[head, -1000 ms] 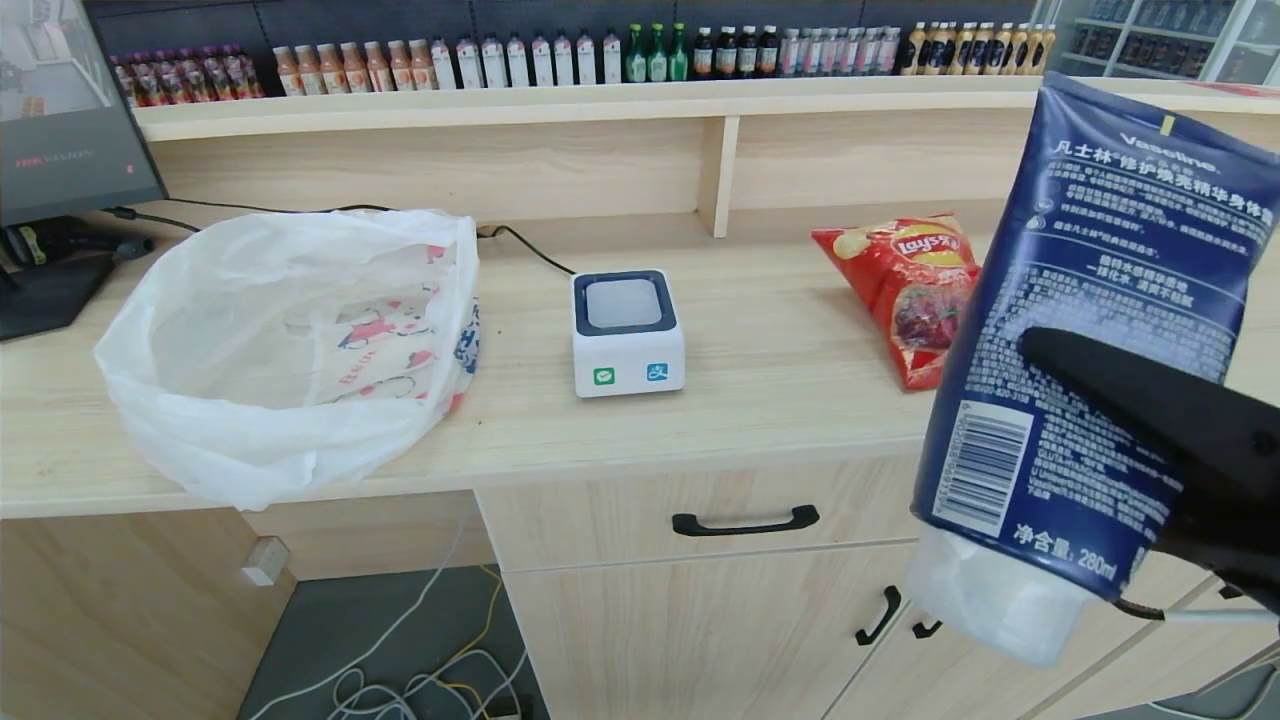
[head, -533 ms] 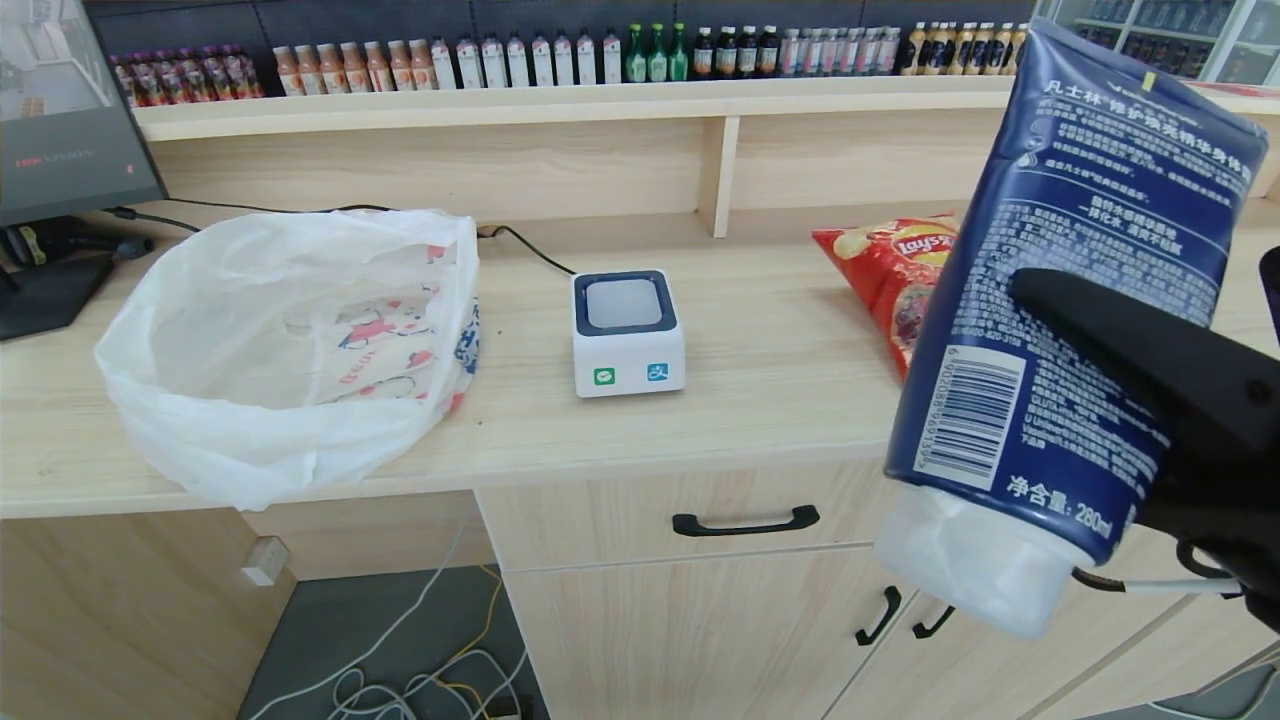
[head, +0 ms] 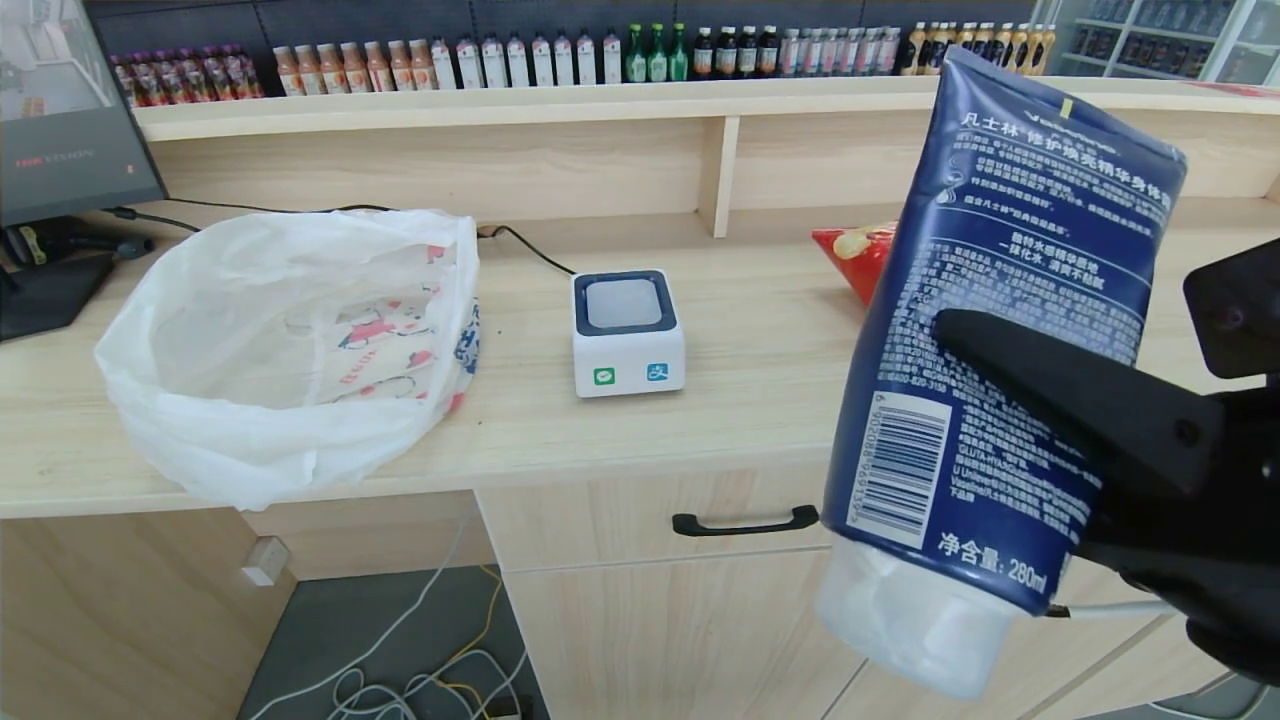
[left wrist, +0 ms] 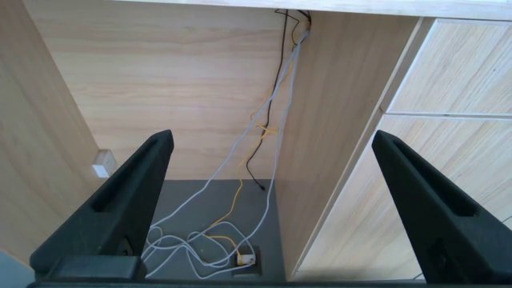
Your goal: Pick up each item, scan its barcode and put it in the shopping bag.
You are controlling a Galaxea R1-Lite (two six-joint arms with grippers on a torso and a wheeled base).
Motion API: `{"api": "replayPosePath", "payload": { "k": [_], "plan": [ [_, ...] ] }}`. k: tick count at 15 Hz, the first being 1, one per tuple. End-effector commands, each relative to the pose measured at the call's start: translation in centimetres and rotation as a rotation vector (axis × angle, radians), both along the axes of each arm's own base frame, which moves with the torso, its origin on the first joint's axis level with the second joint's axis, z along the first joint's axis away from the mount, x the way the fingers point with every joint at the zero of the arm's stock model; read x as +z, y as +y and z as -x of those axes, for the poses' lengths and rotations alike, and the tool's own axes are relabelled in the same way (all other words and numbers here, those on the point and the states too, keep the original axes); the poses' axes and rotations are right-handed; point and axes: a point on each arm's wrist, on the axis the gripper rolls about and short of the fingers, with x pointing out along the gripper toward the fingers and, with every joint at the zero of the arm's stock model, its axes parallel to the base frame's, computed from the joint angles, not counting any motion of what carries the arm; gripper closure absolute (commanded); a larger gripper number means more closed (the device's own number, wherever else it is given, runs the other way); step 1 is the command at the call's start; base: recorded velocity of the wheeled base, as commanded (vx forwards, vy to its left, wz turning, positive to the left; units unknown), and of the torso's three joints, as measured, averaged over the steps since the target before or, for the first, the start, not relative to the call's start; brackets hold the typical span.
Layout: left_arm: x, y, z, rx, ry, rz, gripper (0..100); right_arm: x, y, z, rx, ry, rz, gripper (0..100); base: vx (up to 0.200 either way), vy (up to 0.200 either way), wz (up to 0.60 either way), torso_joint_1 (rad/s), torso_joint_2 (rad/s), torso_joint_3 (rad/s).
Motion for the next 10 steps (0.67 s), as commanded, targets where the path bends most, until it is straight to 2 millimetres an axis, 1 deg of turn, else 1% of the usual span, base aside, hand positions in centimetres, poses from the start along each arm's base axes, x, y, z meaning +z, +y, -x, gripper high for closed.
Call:
{"api": "replayPosePath", "payload": {
  "k": [1,10],
  "plan": [
    [0.0,0.0,0.0,-0.001,0.0,0.0,0,-0.11,0.18,-0.06,0.004,0.004,0.005,100,0.0,0.0,0.0,0.0,0.0,0.0],
    [0.0,0.0,0.0,0.001,0.0,0.0,0,-0.24,0.29,-0.09,0.006,0.006,0.01,100,0.0,0.0,0.0,0.0,0.0,0.0]
  ]
}}
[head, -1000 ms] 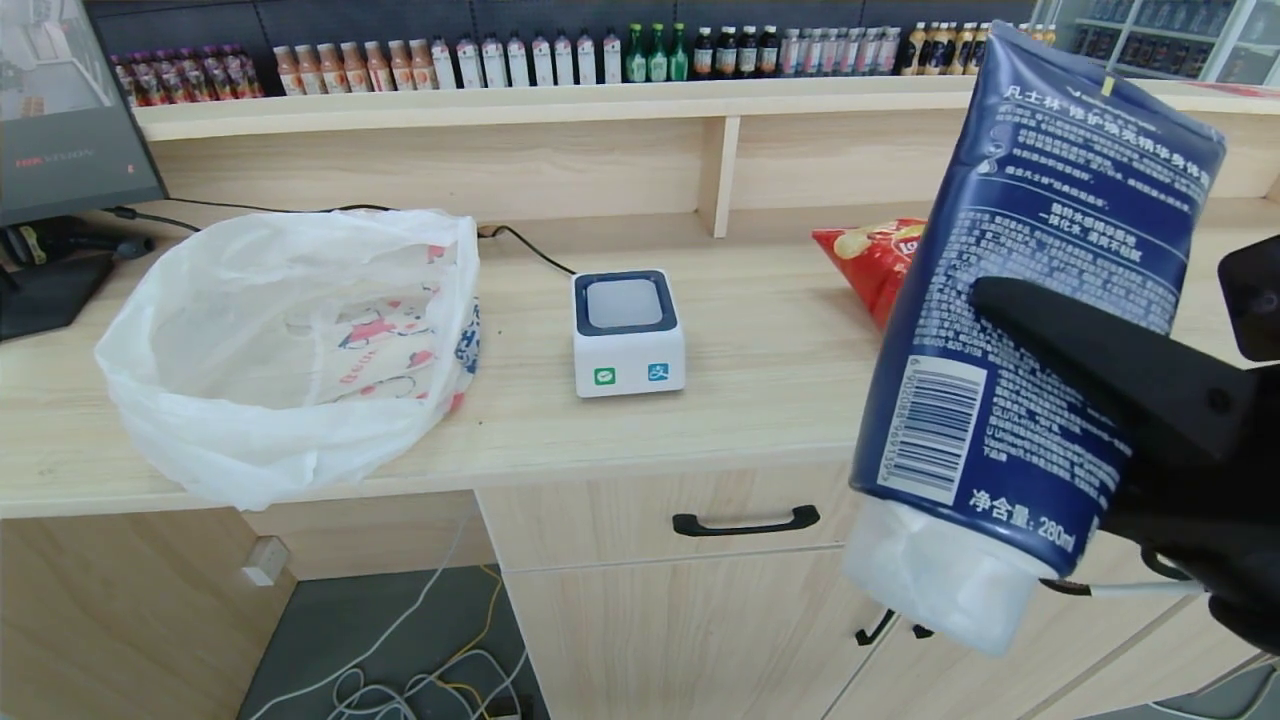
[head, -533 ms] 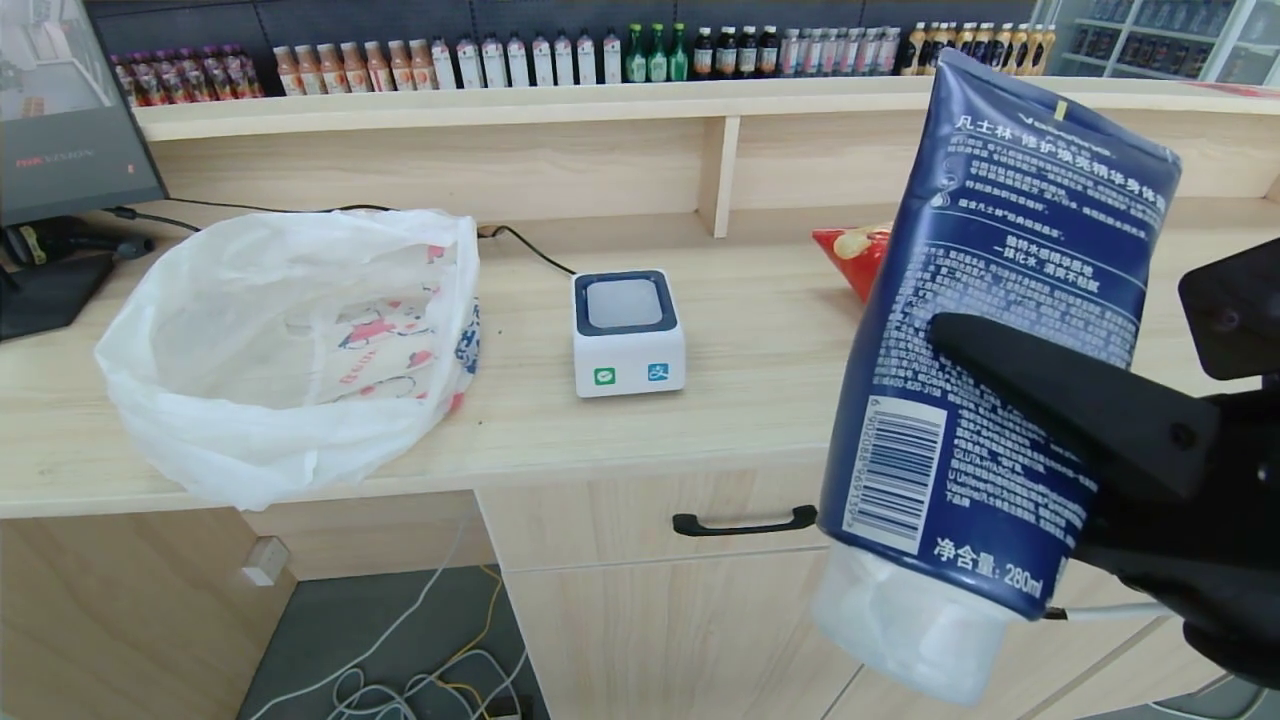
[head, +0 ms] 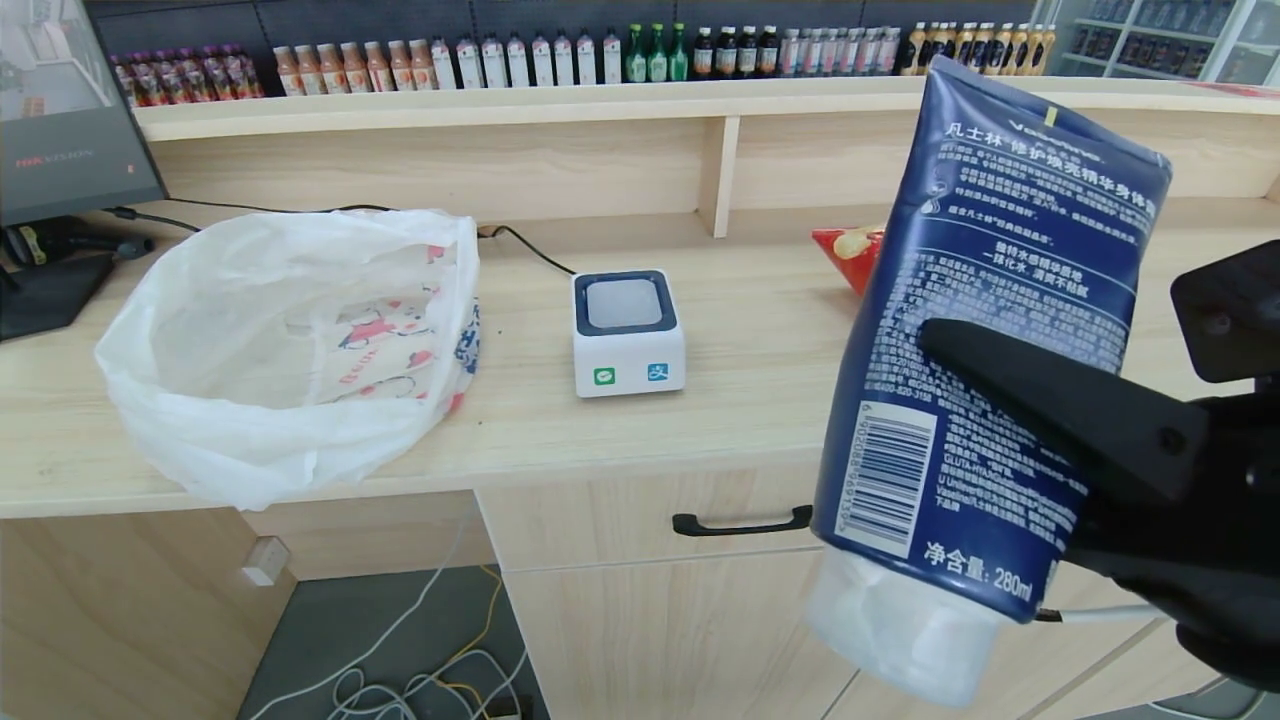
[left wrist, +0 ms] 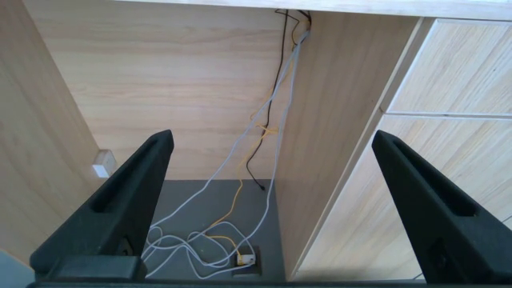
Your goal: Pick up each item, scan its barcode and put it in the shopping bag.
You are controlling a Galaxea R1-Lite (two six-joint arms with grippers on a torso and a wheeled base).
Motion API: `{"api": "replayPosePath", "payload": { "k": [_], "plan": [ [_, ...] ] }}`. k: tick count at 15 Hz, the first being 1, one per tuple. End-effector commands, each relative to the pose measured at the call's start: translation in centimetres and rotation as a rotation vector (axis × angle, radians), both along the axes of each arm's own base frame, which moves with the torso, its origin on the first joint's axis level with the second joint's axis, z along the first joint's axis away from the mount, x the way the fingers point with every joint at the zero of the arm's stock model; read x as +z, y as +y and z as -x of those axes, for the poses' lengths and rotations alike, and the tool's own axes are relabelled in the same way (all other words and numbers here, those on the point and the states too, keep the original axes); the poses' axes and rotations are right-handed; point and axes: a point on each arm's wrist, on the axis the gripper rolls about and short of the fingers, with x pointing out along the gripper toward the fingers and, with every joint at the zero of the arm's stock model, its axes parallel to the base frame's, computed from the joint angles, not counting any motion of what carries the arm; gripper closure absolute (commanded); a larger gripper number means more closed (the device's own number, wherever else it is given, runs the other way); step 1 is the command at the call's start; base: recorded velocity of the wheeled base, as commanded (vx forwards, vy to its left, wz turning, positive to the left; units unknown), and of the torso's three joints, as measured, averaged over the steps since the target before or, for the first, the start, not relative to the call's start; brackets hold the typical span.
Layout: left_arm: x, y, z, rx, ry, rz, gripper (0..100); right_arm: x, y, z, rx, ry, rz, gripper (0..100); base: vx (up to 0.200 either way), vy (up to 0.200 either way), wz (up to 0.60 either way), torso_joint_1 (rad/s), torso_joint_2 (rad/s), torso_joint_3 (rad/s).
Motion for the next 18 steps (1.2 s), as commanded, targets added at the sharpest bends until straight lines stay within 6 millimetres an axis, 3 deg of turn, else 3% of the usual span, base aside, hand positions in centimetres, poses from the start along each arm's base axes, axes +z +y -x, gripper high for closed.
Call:
{"api": "replayPosePath", "payload": {
  "k": [1,5,12,15,18],
  "plan": [
    [0.0,0.0,0.0,0.001,0.0,0.0,0,-0.1,0.1,-0.1,0.0,0.003,0.005,100,0.0,0.0,0.0,0.0,0.0,0.0],
    [0.0,0.0,0.0,0.001,0.0,0.0,0,-0.5,0.4,-0.4,-0.03,-0.036,0.041,100,0.0,0.0,0.0,0.0,0.0,0.0],
    [0.0,0.0,0.0,-0.001,0.0,0.0,0,-1.7,0.5,-1.0,-0.212,-0.321,0.232,100,0.0,0.0,0.0,0.0,0.0,0.0],
    [0.0,0.0,0.0,0.001,0.0,0.0,0,-2.1,0.1,-1.7,-0.462,-0.398,0.379,100,0.0,0.0,0.0,0.0,0.0,0.0],
    [0.0,0.0,0.0,0.001,0.0,0.0,0,-3.5,-2.3,-2.2,-0.767,-0.431,0.604,100,0.0,0.0,0.0,0.0,0.0,0.0]
  ]
}}
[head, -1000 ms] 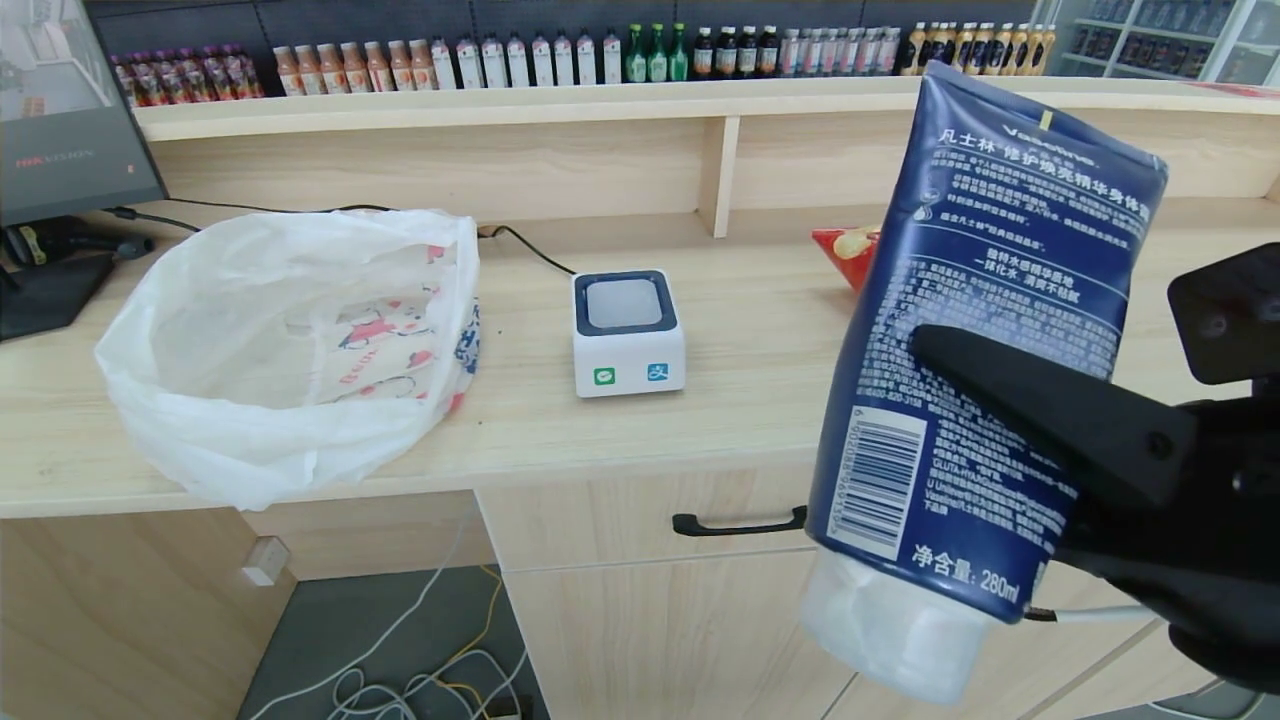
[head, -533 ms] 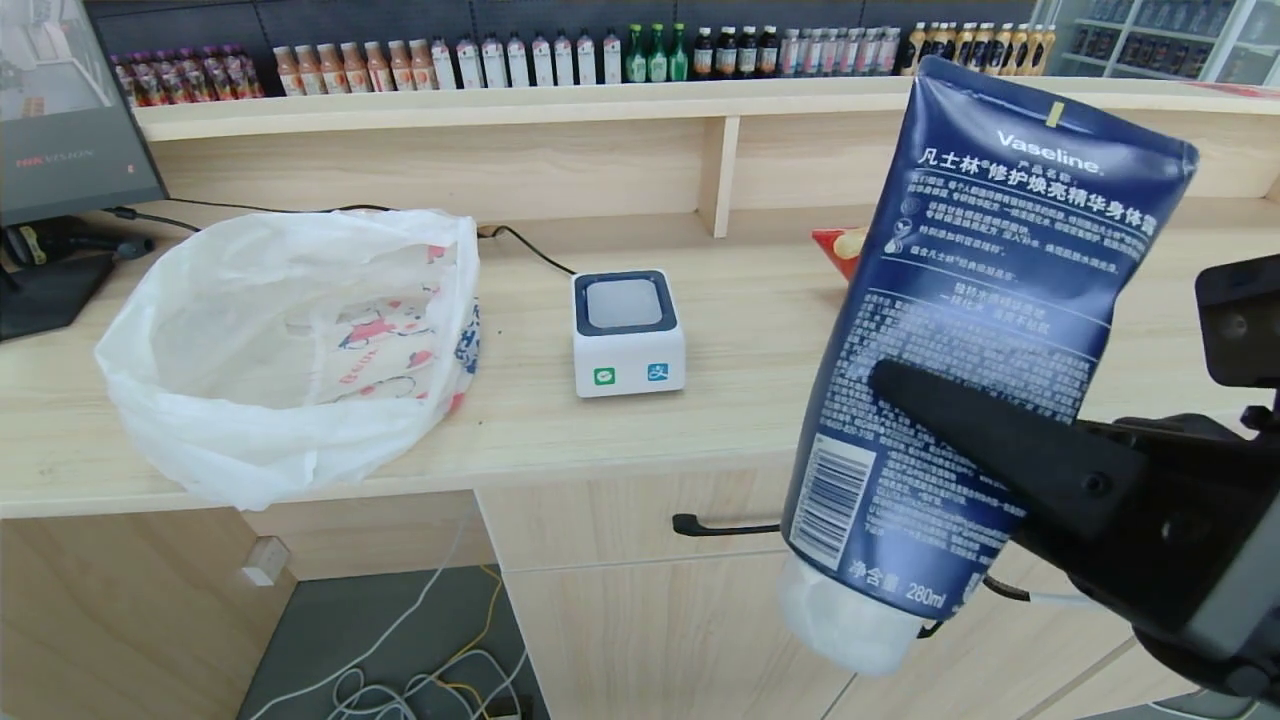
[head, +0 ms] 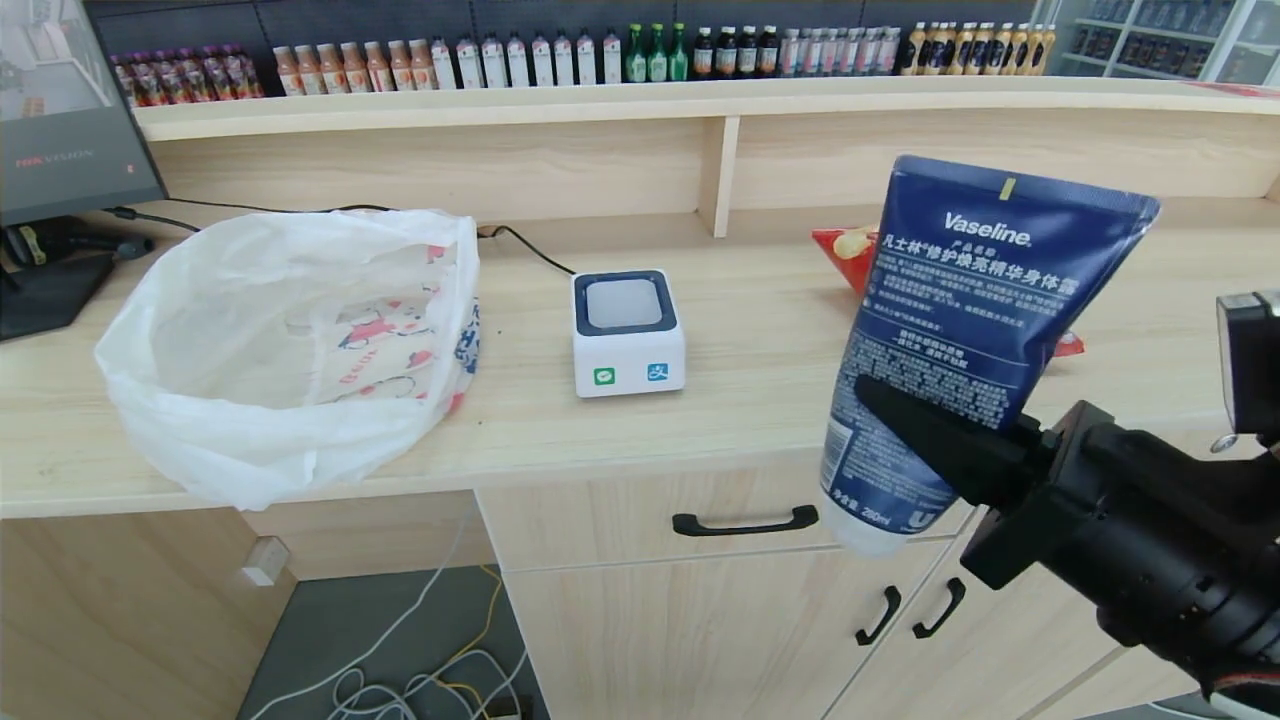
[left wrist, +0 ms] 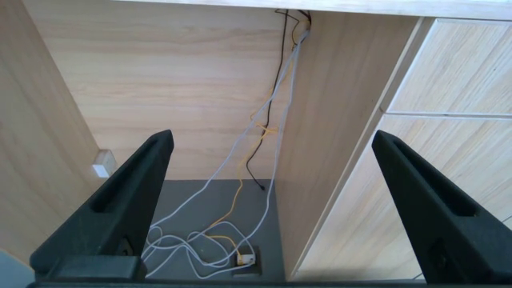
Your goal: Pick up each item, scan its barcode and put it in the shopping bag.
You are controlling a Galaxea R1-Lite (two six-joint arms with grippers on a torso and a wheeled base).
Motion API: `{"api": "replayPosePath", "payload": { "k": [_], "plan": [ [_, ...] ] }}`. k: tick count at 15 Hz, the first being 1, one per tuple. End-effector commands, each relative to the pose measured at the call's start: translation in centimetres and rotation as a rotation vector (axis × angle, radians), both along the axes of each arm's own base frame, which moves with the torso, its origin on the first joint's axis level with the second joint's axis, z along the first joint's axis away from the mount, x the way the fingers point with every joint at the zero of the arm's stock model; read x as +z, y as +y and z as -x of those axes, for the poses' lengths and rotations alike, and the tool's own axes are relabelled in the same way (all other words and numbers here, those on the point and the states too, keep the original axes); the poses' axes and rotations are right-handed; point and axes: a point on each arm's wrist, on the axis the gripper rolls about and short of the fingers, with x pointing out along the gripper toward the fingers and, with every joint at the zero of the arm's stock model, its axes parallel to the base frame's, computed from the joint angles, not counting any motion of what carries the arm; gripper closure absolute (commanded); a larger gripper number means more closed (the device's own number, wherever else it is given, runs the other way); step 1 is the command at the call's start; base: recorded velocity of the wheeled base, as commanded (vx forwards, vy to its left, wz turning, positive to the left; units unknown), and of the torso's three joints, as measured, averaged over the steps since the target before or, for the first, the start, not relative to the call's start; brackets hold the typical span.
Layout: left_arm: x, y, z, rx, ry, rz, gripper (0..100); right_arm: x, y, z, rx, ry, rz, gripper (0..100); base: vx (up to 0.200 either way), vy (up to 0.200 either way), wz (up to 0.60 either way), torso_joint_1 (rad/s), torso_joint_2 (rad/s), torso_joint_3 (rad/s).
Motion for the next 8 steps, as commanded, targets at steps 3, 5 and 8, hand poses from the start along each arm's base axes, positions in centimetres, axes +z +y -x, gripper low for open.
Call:
{"api": "replayPosePath", "payload": {
  "k": [3,5,8],
  "plan": [
    [0.0,0.0,0.0,-0.001,-0.001,0.0,0,0.7,-3.4,-1.4,-0.258,-0.134,0.134,100,0.0,0.0,0.0,0.0,0.0,0.0],
    [0.0,0.0,0.0,-0.001,-0.001,0.0,0,1.7,-3.6,-1.5,-0.298,-0.203,0.163,100,0.0,0.0,0.0,0.0,0.0,0.0],
    [0.0,0.0,0.0,0.001,0.001,0.002,0,2.4,-4.9,-2.3,-0.387,-0.24,0.182,100,0.0,0.0,0.0,0.0,0.0,0.0]
  ]
}}
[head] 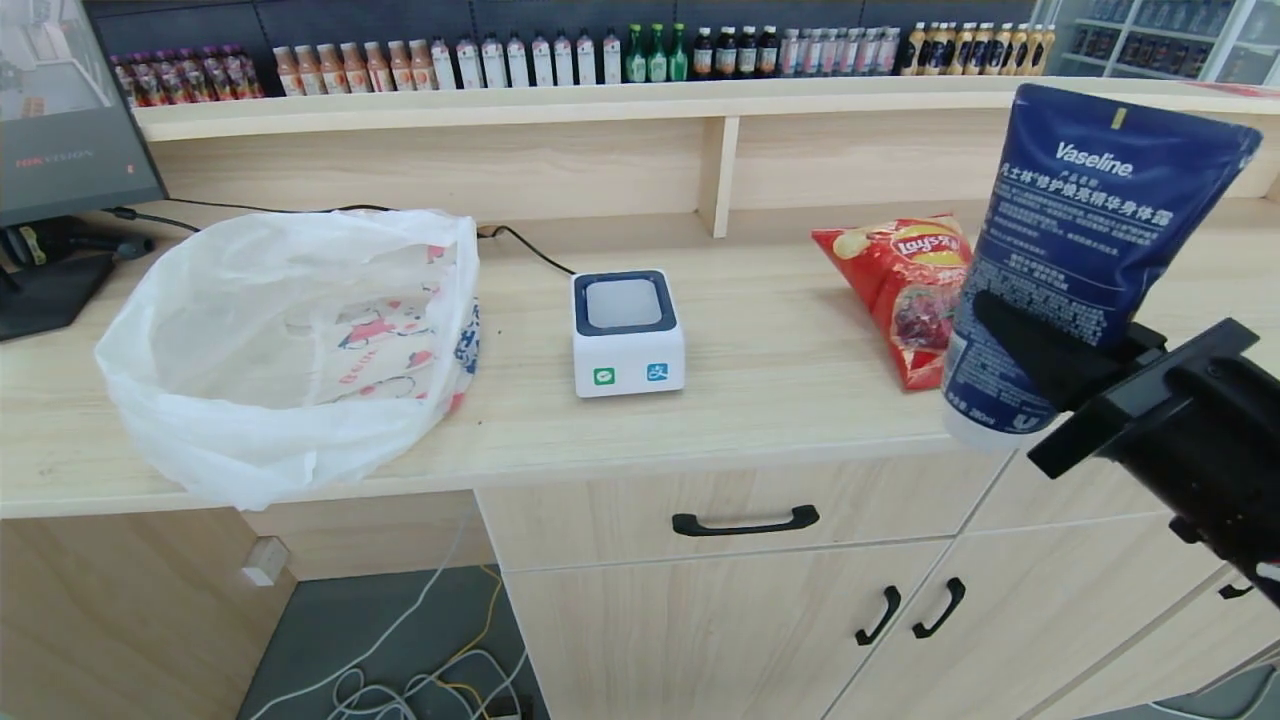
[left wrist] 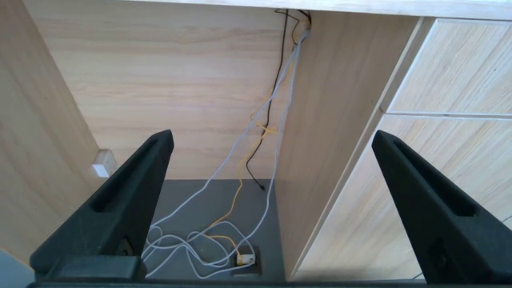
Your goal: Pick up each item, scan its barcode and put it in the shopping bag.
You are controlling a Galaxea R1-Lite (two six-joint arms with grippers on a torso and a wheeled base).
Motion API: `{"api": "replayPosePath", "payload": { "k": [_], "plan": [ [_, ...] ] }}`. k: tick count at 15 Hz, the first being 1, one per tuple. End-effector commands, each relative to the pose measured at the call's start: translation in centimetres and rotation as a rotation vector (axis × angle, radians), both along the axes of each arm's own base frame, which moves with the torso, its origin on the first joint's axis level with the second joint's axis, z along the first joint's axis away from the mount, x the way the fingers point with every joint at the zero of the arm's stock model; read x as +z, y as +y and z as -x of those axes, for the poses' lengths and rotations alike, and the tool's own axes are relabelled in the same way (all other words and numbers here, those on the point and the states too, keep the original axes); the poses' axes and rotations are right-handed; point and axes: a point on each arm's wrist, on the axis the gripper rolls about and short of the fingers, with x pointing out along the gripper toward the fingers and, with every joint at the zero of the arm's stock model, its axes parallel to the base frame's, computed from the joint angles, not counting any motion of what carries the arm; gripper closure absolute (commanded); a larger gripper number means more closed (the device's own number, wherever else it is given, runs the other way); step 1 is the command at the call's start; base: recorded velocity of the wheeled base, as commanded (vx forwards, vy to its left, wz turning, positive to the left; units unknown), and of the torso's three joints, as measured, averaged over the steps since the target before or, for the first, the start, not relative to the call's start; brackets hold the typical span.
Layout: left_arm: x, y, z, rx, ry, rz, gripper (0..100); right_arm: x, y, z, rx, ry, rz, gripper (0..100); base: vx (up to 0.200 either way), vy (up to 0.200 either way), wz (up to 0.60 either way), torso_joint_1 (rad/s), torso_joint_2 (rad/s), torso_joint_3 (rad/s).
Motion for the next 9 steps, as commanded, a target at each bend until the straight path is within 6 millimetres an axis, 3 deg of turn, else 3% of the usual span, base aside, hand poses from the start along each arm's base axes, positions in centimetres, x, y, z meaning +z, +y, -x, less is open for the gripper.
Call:
{"api": "replayPosePath", "payload": {
  "k": [1,9],
  "plan": [
    [0.0,0.0,0.0,0.0,0.0,0.001,0,0.5,-0.9,-0.5,-0.048,-0.018,-0.014,100,0.0,0.0,0.0,0.0,0.0,0.0],
    [0.0,0.0,0.0,-0.001,-0.002,-0.001,0,0.8,0.3,-4.3,-0.076,-0.113,-0.071,100,0.0,0.0,0.0,0.0,0.0,0.0]
  ]
}}
